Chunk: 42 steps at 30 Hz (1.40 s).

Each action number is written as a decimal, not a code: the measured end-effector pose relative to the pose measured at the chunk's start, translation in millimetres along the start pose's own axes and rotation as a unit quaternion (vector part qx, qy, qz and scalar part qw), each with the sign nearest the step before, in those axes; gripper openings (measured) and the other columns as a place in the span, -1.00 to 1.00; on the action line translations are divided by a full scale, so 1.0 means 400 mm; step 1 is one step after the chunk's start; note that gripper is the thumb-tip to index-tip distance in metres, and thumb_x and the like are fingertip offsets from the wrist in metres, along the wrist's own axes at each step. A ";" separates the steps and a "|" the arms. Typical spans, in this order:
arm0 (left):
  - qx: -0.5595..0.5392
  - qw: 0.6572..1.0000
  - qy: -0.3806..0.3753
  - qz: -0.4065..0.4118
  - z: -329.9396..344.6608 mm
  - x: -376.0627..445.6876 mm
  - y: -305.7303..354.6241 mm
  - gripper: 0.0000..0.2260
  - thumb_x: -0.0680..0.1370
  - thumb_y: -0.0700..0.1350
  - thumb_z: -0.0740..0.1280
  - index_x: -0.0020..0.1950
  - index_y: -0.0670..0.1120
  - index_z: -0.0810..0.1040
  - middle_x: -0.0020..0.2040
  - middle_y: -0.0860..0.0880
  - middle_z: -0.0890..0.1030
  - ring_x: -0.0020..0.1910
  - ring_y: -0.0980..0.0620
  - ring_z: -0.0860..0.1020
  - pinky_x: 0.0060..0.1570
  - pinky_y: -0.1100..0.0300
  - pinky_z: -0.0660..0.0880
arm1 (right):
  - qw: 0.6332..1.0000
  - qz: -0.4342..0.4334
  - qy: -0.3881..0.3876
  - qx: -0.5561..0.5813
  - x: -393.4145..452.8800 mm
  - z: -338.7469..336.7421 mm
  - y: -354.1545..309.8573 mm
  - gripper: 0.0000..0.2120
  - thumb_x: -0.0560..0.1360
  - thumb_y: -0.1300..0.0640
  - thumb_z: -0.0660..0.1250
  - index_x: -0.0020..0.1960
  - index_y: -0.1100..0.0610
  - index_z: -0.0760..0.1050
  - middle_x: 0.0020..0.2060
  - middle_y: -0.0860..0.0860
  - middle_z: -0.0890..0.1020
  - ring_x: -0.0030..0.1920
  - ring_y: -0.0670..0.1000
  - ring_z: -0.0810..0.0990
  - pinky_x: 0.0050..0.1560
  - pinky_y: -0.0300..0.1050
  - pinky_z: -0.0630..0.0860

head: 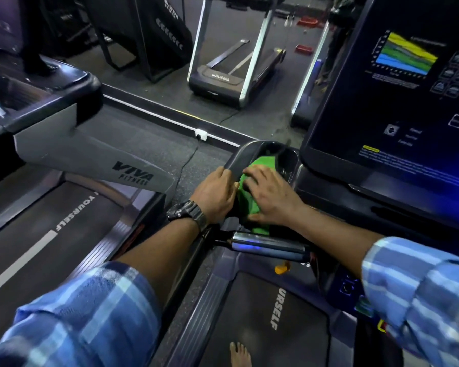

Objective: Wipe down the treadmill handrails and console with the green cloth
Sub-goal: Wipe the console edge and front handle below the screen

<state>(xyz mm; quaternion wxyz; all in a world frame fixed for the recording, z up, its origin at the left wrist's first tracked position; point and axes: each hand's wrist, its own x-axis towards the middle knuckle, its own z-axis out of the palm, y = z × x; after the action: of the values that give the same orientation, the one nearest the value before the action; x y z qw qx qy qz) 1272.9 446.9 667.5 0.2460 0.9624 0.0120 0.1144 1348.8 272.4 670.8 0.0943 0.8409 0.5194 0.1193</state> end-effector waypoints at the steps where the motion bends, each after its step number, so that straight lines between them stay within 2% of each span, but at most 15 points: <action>1: 0.002 1.000 0.000 0.004 0.000 -0.006 0.001 -0.80 0.63 -0.06 0.20 -0.02 -0.21 0.41 -0.02 -0.25 0.48 -0.06 -0.27 0.48 -0.04 -0.09 0.37 | 1.000 -0.005 -0.019 -0.005 -0.011 0.016 -0.011 -0.23 0.29 -0.22 0.39 0.32 0.24 0.40 0.38 0.22 0.38 0.36 0.24 0.36 0.38 0.16 0.32; 4: 0.022 0.999 -0.025 0.027 -0.006 -0.014 0.005 -0.81 0.62 -0.10 0.21 -0.04 -0.23 0.43 -0.02 -0.28 0.50 -0.03 -0.30 0.49 0.01 -0.09 0.36 | 0.984 -0.172 -0.040 -0.040 -0.085 0.058 0.029 -0.49 0.52 0.05 0.16 0.42 0.22 0.34 0.49 0.21 0.25 0.50 0.21 0.22 0.46 0.19 0.23; 7: 0.037 0.997 -0.051 0.039 -0.013 -0.022 0.002 -0.82 0.61 -0.09 0.22 -0.06 -0.21 0.43 0.00 -0.27 0.50 -0.02 -0.30 0.50 0.02 -0.12 0.42 | 0.970 -0.218 -0.101 -0.025 -0.117 0.025 0.106 -0.27 0.32 -0.09 0.43 0.42 0.12 0.36 0.48 0.09 0.32 0.50 0.12 0.26 0.47 0.09 0.23; 10: 0.036 0.997 -0.062 0.039 -0.012 -0.038 -0.002 -0.82 0.61 -0.09 0.22 -0.05 -0.21 0.44 0.02 -0.24 0.49 -0.01 -0.26 0.50 0.04 -0.10 0.42 | 0.997 -0.061 -0.051 0.016 -0.080 0.000 0.120 -0.17 0.23 -0.05 0.48 0.44 0.16 0.35 0.47 0.12 0.34 0.45 0.15 0.33 0.44 0.02 0.21; 13: 0.042 0.996 -0.064 0.041 -0.008 -0.048 -0.002 -0.81 0.61 -0.08 0.22 -0.01 -0.21 0.46 0.06 -0.23 0.49 0.04 -0.24 0.49 0.08 -0.08 0.42 | 0.978 0.161 -0.038 0.128 -0.020 0.005 0.033 -0.11 0.35 -0.09 0.45 0.54 0.12 0.12 0.52 0.11 0.20 0.47 0.15 0.26 0.46 0.02 0.22; 16: 0.078 0.992 -0.081 0.052 -0.014 -0.058 0.000 -0.77 0.59 -0.04 0.24 0.07 -0.21 0.49 0.13 -0.20 0.51 0.13 -0.20 0.47 0.19 -0.06 0.39 | 0.993 0.083 -0.055 0.069 -0.012 0.035 -0.026 0.08 0.25 -0.27 0.44 0.58 0.06 -0.02 0.53 0.12 0.16 0.49 0.19 0.20 0.47 0.12 0.22; 18: 0.114 0.988 -0.075 0.070 -0.021 -0.075 -0.006 -0.71 0.55 -0.03 0.29 0.13 -0.22 0.53 0.17 -0.21 0.54 0.18 -0.21 0.47 0.25 -0.03 0.37 | 0.992 0.057 -0.068 0.085 -0.012 0.033 0.020 0.03 0.29 -0.15 0.48 0.58 -0.01 -0.03 0.54 0.07 0.16 0.49 0.15 0.22 0.42 0.11 0.30; 20: 0.122 0.988 -0.069 0.068 -0.026 -0.104 -0.009 -0.67 0.52 -0.05 0.32 0.19 -0.24 0.53 0.23 -0.21 0.53 0.22 -0.22 0.47 0.28 -0.01 0.38 | 0.974 0.134 -0.047 0.175 0.022 0.045 0.070 -0.16 0.41 -0.04 0.41 0.56 0.00 0.05 0.52 0.05 0.20 0.46 0.16 0.28 0.37 0.14 0.36; 22: 0.122 0.989 -0.063 0.056 -0.029 -0.130 -0.007 -0.65 0.52 -0.05 0.31 0.22 -0.23 0.51 0.27 -0.18 0.51 0.24 -0.20 0.46 0.27 -0.03 0.40 | 0.921 0.270 -0.002 0.282 0.094 0.057 0.090 -0.32 0.53 -0.15 0.25 0.54 0.08 0.13 0.53 0.13 0.18 0.47 0.23 0.24 0.44 0.16 0.24; 24: 0.128 0.989 -0.057 0.049 -0.034 -0.153 -0.006 -0.66 0.52 -0.05 0.29 0.21 -0.21 0.52 0.25 -0.16 0.52 0.21 -0.19 0.48 0.22 -0.05 0.43 | 0.884 0.329 -0.032 0.332 0.189 0.070 0.071 -0.27 0.55 -0.30 0.11 0.56 0.10 0.08 0.55 0.17 0.09 0.52 0.24 0.11 0.52 0.11 0.05; 27: 0.132 0.989 -0.051 0.046 -0.046 -0.190 -0.011 -0.69 0.54 -0.04 0.25 0.16 -0.21 0.55 0.19 -0.17 0.55 0.16 -0.19 0.51 0.17 -0.06 0.46 | 0.919 0.283 -0.044 0.271 0.255 0.055 0.020 -0.23 0.47 -0.44 0.02 0.52 0.00 0.17 0.52 0.05 0.22 0.52 0.18 0.14 0.51 0.18 0.01; 29: 0.131 0.989 -0.045 0.053 -0.056 -0.223 -0.024 -0.68 0.56 -0.03 0.17 0.12 -0.21 0.57 0.14 -0.16 0.56 0.10 -0.20 0.52 0.11 -0.07 0.48 | 0.943 0.236 -0.024 0.232 0.239 0.046 -0.020 -0.32 0.49 -0.38 0.11 0.45 0.02 0.31 0.44 0.06 0.38 0.45 0.15 0.29 0.49 0.18 0.07; 34: 0.126 0.989 -0.030 0.076 -0.093 -0.281 -0.050 -0.75 0.54 -0.08 0.15 -0.07 -0.15 0.58 -0.09 -0.16 0.57 -0.14 -0.24 0.54 -0.10 -0.08 0.52 | 0.947 0.018 -0.007 0.321 0.122 0.038 -0.109 -0.41 0.44 -0.22 0.30 0.38 0.04 0.44 0.34 0.02 0.51 0.42 0.06 0.37 0.47 0.07 0.08; 39: 0.135 0.988 -0.061 0.036 -0.110 -0.360 -0.053 -0.75 0.53 0.02 0.20 -0.03 -0.14 0.52 -0.01 -0.13 0.54 -0.06 -0.18 0.52 0.00 -0.07 0.49 | 0.961 0.194 -0.025 0.196 0.209 -0.011 -0.104 -0.39 0.37 -0.39 0.13 0.17 0.00 0.58 0.08 0.15 0.64 0.13 0.20 0.55 0.19 0.05 0.41; 42: 0.129 0.990 -0.046 -0.022 -0.127 -0.422 -0.042 -0.73 0.51 0.01 0.30 0.04 -0.17 0.46 0.03 -0.18 0.53 -0.02 -0.23 0.53 -0.06 -0.04 0.49 | 0.971 0.156 -0.057 0.172 0.217 -0.038 -0.264 -0.33 0.35 -0.44 0.06 0.16 -0.02 0.58 0.06 0.12 0.66 0.10 0.20 0.57 0.15 0.02 0.43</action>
<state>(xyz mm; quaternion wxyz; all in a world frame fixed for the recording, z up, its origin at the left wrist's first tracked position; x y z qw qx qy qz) 1097.7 472.2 666.5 0.1223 0.9899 0.0362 0.0619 1291.9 397.3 664.4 -0.0417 0.9207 0.3880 -0.0069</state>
